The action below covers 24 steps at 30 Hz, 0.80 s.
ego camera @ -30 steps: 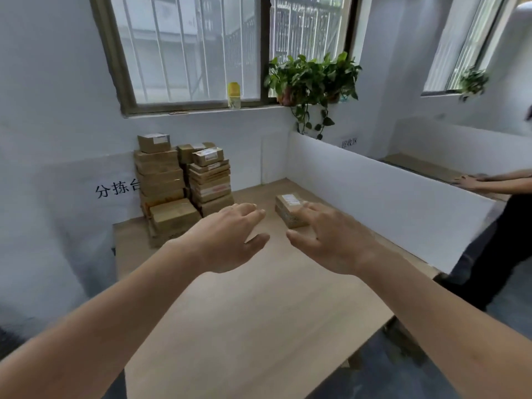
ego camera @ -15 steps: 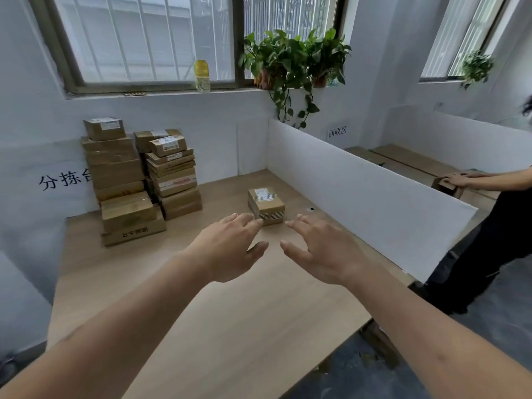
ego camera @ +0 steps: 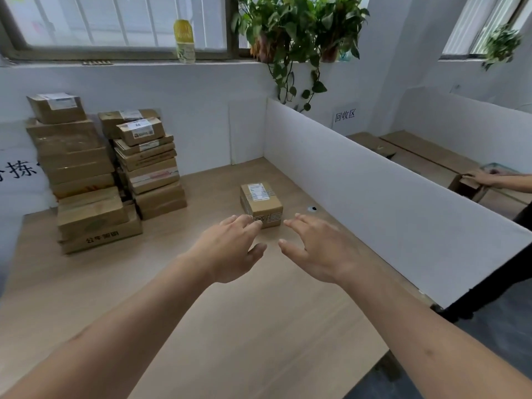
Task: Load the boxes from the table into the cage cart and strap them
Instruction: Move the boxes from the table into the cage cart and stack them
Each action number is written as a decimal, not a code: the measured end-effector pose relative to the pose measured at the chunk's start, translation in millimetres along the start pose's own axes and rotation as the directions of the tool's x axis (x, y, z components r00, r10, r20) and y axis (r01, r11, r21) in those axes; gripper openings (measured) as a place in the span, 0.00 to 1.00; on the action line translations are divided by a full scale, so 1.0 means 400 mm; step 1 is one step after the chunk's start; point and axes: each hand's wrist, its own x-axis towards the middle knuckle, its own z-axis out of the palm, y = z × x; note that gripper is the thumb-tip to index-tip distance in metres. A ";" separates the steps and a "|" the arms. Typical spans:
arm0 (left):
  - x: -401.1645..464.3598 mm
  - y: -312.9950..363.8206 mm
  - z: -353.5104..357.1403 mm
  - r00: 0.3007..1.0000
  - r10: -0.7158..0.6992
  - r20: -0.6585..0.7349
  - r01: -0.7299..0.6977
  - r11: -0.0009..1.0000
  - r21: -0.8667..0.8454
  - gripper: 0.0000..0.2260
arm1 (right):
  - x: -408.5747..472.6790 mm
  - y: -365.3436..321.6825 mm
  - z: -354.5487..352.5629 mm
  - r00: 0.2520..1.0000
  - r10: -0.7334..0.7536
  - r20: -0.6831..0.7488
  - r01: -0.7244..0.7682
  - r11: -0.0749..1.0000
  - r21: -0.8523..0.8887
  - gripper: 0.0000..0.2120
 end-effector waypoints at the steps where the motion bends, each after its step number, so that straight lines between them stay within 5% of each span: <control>1: 0.022 -0.006 0.003 1.000 -0.004 0.003 0.004 1.000 -0.001 0.28 | 0.027 0.010 0.002 1.000 -0.005 0.006 0.004 1.000 0.007 0.29; 24: 0.726 -0.050 0.311 0.907 -0.408 0.101 0.419 0.901 -0.117 0.19 | 0.790 0.511 0.235 0.934 -0.279 0.223 0.258 0.959 0.120 0.24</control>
